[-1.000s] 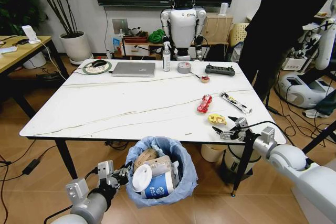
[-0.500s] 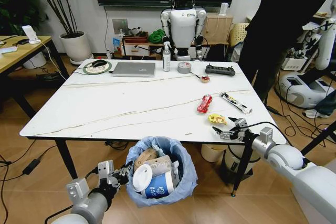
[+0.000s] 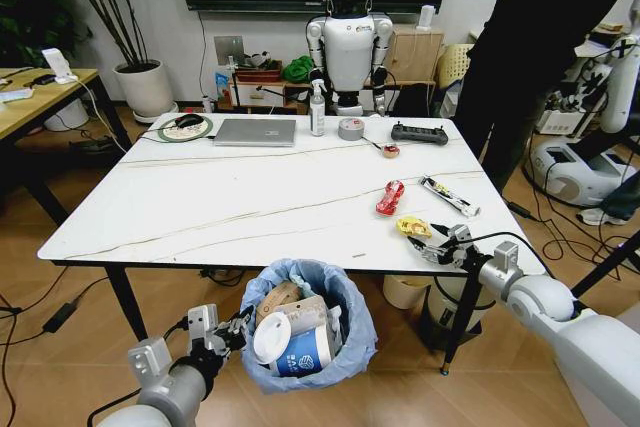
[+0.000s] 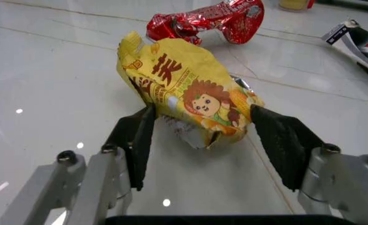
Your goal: Pick up the trash bin and place the trash from the table into it.
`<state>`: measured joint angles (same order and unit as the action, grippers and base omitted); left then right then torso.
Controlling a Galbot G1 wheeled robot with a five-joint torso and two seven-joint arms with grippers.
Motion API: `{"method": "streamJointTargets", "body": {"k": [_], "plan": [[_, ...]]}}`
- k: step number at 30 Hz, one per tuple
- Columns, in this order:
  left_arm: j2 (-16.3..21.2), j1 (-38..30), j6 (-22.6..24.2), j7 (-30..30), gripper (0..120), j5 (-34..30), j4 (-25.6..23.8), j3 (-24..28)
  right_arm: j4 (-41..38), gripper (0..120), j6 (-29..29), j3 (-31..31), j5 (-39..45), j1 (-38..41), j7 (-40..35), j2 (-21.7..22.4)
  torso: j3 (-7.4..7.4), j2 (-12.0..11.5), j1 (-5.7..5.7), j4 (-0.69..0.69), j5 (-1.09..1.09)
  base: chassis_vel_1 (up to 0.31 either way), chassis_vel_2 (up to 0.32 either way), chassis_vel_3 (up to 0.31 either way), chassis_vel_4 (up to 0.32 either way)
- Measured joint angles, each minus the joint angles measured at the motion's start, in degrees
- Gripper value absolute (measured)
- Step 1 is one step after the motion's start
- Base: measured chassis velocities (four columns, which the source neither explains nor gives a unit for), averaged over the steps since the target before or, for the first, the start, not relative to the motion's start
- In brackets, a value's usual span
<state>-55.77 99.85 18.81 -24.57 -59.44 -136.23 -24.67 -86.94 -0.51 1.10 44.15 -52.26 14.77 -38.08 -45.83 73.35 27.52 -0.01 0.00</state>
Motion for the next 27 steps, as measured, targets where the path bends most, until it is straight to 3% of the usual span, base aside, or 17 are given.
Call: {"method": "streamJointTargets", "body": {"k": [1,2,4,7,13,15,16,23,27], "plan": [[0.0,0.0,0.0,0.0,0,0.0,0.0,0.0,0.0,61,0.0,0.0,0.0,0.0,0.0,0.0,0.00,0.0,0.00,0.00,0.00,0.000,0.000,0.000,0.000],[0.0,0.0,0.0,0.0,0,0.0,0.1,0.0,0.1,51,0.0,0.0,0.0,0.0,0.0,-0.1,0.00,0.0,0.00,0.00,0.00,0.000,0.000,0.000,0.000],[0.1,-0.2,0.0,0.0,0,-0.1,0.2,0.0,0.2,45,0.0,-0.2,0.0,0.0,0.1,-0.3,0.00,0.0,0.00,0.00,0.00,0.000,0.000,0.000,0.000],[0.2,-0.2,0.0,0.0,0,-0.2,0.2,0.0,0.2,39,0.0,-0.3,0.0,0.0,0.1,-0.3,0.00,0.0,0.00,0.00,0.00,0.000,0.000,0.000,0.000],[0.3,-0.8,0.0,0.0,0,-0.5,0.7,0.0,0.3,10,0.0,-0.7,0.1,0.4,0.2,-0.6,0.00,0.0,0.00,0.00,0.00,0.000,0.000,0.000,0.000],[0.3,-0.9,0.0,0.0,0,-0.6,0.8,0.0,0.3,8,0.0,-0.8,0.2,0.4,0.2,-0.6,0.00,0.0,0.00,0.00,0.00,0.000,0.000,0.000,0.000],[0.3,-1.1,-0.1,0.0,0,-0.7,0.9,0.1,0.3,1,0.0,-0.9,0.3,0.5,0.2,-0.6,0.00,0.0,0.00,0.00,0.00,0.000,0.000,0.000,0.000],[0.3,-1.6,-0.1,0.0,0,-0.9,1.2,0.4,-0.9,0,-0.2,-0.7,0.9,0.5,0.4,-0.5,0.00,0.0,0.00,-0.01,0.03,0.000,0.000,0.000,0.000],[0.5,-1.4,-0.1,-0.1,0,-0.9,1.2,0.7,-7.1,0,-0.6,1.8,4.4,0.0,0.4,1.7,0.00,0.0,0.00,0.01,0.00,0.000,0.000,0.000,0.000]]}}
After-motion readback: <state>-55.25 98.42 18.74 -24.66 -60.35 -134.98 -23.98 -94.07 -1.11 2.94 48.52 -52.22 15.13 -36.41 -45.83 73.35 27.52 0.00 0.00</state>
